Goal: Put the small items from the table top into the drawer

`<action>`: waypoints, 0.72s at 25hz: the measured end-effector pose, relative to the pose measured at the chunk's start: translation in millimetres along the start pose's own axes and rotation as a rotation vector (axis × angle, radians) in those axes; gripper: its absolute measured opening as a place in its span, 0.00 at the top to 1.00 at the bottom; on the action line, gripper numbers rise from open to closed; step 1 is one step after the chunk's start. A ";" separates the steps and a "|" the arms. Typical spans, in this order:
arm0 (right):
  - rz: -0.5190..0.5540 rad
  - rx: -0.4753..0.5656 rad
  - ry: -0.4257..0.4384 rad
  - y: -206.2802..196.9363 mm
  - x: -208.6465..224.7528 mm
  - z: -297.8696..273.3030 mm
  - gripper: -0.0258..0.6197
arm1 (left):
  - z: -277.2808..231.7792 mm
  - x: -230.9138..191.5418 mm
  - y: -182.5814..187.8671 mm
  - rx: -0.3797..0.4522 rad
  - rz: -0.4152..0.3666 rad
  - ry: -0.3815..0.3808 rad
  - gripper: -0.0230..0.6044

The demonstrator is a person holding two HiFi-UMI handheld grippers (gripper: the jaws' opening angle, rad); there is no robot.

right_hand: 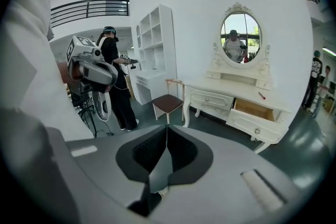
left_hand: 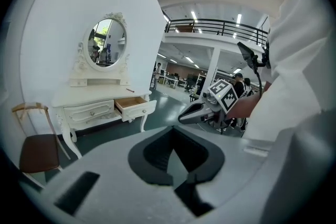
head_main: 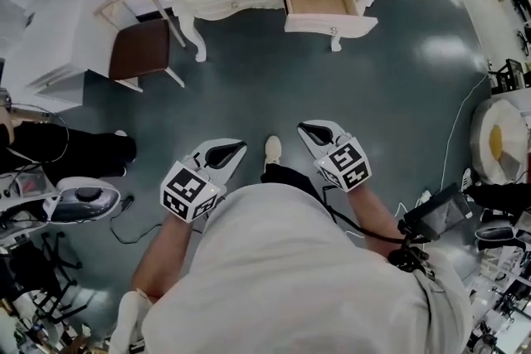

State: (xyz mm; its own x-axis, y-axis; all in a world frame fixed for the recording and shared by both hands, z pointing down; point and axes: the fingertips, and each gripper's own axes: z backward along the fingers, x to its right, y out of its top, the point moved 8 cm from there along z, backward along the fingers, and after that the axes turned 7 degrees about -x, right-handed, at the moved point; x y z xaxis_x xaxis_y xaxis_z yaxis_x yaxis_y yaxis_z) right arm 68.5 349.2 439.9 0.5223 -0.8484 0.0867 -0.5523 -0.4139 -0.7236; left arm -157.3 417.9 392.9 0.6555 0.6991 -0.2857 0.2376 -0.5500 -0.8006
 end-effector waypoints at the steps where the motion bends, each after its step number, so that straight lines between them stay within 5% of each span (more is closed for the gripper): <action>1: 0.000 0.001 0.009 5.5 19.8 -6.3 0.95 | -12.5 -11.2 12.3 -0.007 -0.001 0.008 0.96; 10: -0.001 -0.012 0.030 26.1 125.5 -17.7 0.96 | -78.0 -49.2 91.0 -0.044 -0.022 0.052 0.96; 18: -0.054 -0.017 0.006 42.5 158.8 -41.5 0.96 | -95.1 -95.4 120.2 -0.053 -0.032 0.023 0.96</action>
State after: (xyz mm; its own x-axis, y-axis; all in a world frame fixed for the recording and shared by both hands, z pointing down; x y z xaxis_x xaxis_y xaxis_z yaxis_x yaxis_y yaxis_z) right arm 101.0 183.2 451.3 0.5477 -0.8266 0.1292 -0.5343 -0.4644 -0.7063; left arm -123.1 241.6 374.0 0.6633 0.7061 -0.2478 0.2957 -0.5515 -0.7800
